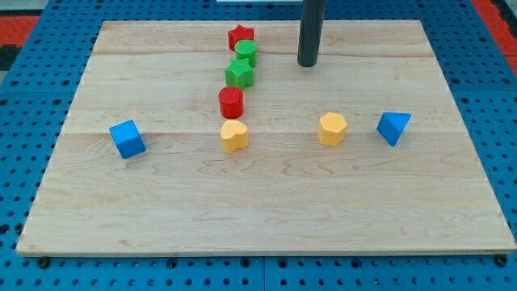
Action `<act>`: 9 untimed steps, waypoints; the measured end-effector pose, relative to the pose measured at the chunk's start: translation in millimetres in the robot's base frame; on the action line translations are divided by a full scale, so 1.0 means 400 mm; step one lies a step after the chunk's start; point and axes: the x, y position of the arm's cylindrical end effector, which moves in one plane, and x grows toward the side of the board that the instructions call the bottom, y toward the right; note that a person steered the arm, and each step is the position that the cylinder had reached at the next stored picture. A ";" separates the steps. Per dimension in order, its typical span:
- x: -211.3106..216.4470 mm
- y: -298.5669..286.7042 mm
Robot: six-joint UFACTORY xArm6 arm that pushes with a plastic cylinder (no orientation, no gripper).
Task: Move the arm parallel to the right of the green circle
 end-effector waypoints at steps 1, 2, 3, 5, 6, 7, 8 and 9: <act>0.000 0.000; -0.013 0.000; -0.013 0.000; -0.023 0.000; -0.025 -0.006; -0.032 -0.018; -0.040 -0.024; -0.045 -0.022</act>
